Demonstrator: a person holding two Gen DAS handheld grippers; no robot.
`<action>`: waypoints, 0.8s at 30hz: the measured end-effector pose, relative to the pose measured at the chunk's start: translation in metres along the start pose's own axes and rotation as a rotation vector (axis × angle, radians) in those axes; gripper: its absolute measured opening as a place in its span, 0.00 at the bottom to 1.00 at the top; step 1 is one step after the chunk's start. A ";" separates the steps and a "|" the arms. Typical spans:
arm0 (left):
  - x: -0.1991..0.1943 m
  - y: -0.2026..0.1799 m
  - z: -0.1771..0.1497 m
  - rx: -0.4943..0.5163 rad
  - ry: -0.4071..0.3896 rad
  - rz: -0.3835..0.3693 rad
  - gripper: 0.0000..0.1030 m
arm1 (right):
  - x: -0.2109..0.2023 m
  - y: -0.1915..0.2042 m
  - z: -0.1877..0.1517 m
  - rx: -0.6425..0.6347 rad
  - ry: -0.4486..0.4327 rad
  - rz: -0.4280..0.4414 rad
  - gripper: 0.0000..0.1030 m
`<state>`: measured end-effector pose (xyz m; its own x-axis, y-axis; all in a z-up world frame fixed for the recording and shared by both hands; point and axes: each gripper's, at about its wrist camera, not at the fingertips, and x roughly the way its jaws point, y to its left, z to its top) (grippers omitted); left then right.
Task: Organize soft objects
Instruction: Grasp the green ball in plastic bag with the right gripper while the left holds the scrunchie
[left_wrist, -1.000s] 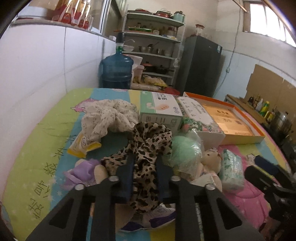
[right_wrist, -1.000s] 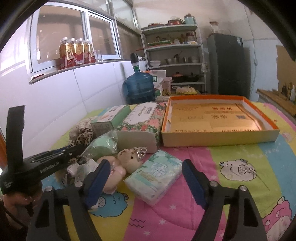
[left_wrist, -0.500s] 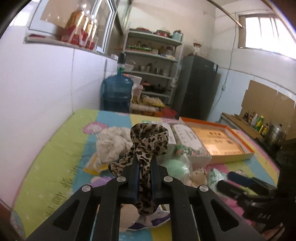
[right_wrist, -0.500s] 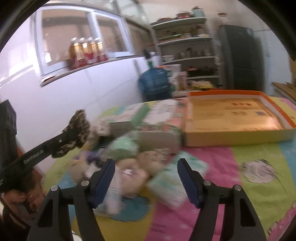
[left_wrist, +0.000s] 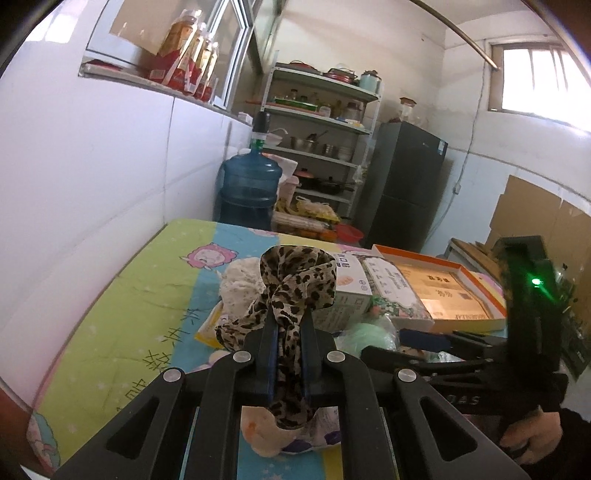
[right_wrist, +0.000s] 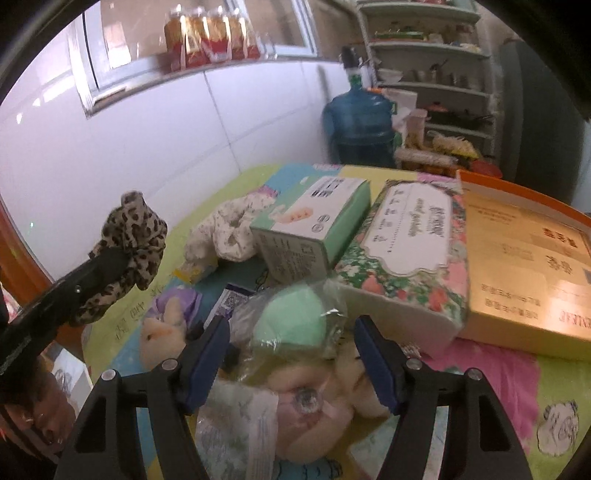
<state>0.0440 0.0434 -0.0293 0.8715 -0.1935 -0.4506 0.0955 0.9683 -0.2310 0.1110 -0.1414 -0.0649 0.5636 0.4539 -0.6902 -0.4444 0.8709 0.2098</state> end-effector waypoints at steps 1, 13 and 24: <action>0.001 0.000 -0.001 -0.002 0.001 -0.002 0.09 | 0.004 0.001 0.002 -0.013 0.013 -0.005 0.68; 0.008 0.007 -0.004 -0.030 0.032 0.004 0.09 | 0.000 0.000 -0.004 -0.001 -0.006 0.040 0.47; 0.001 -0.002 0.000 -0.001 0.009 -0.009 0.09 | -0.056 -0.004 -0.003 0.022 -0.179 0.062 0.47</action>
<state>0.0443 0.0413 -0.0296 0.8660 -0.2038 -0.4566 0.1029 0.9663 -0.2360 0.0791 -0.1710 -0.0295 0.6516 0.5315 -0.5413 -0.4677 0.8432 0.2650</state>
